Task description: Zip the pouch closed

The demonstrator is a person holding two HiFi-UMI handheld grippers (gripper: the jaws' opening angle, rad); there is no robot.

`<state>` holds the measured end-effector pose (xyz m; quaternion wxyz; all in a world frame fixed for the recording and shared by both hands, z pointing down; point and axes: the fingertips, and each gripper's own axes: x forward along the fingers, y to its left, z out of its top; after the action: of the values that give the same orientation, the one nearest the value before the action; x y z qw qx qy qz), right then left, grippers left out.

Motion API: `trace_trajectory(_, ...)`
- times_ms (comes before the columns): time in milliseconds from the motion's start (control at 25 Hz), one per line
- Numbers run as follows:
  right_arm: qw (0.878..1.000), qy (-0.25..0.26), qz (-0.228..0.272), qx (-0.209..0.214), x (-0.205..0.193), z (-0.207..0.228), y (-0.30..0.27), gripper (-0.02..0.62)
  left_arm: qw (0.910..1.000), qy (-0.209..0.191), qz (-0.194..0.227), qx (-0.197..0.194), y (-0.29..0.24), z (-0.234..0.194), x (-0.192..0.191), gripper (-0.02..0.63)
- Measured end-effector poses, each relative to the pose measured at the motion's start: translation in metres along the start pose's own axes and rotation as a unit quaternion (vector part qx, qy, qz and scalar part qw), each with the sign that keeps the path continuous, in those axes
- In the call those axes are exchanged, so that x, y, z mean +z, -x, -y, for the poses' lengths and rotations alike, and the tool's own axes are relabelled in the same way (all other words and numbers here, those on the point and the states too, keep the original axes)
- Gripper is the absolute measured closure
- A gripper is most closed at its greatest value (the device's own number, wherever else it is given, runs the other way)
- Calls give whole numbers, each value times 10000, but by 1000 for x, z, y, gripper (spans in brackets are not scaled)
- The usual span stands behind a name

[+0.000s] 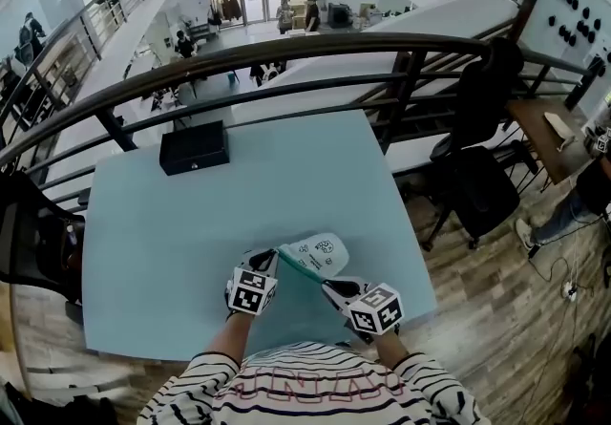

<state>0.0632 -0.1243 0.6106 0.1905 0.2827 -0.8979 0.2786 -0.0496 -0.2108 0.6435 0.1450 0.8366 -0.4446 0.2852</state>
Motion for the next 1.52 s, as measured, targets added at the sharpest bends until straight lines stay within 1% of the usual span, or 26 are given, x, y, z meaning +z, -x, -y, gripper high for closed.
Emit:
trace_trajectory(160,9997,1,-42,-228,-12,0,-6,558,9998,-55,-150,-69,-4,0,-13,577)
trace_trajectory(440,9988,-116,-36,-470,-30,-7,-15,558,9992,73,-363,-169,-3,0,-34,577)
trace_trajectory(600,9975,-266,-35,-656,-39,-11,-19,557,9985,215,-439,-247,1,-3,-46,577)
trace_trajectory(720,9968,-339,-19,-724,-43,-11,-19,556,9980,405,-420,-255,3,-6,-51,577)
trace_trajectory(800,9960,-385,16,-801,-45,-11,-19,555,9976,538,-333,-279,6,-8,-53,577)
trace_trajectory(920,9938,-517,141,-977,-45,-11,-18,549,9975,586,-229,-316,13,-12,-53,577)
trace_trajectory(960,9929,-563,190,-1033,-44,-10,-17,527,9975,588,-197,-327,16,-14,-53,577)
trace_trajectory(1000,9919,-599,238,-1092,-43,-9,-16,489,9975,593,-161,-338,18,-16,-52,577)
trace_trajectory(1040,9909,-623,281,-1156,-41,-8,-15,464,9975,603,-121,-352,21,-18,-51,577)
trace_trajectory(1160,9875,-700,428,-1346,-35,-5,-9,463,9968,666,72,-428,30,-21,-45,577)
trace_trajectory(1280,9837,-753,624,-1506,-27,-3,-1,463,9948,752,403,-548,42,-19,-31,577)
trace_trajectory(1480,9743,-641,999,-1916,-6,2,11,467,9912,602,923,-737,68,-15,-2,577)
trace_trajectory(1520,9723,-614,1079,-1981,-1,2,13,479,9902,571,1018,-764,74,-15,3,577)
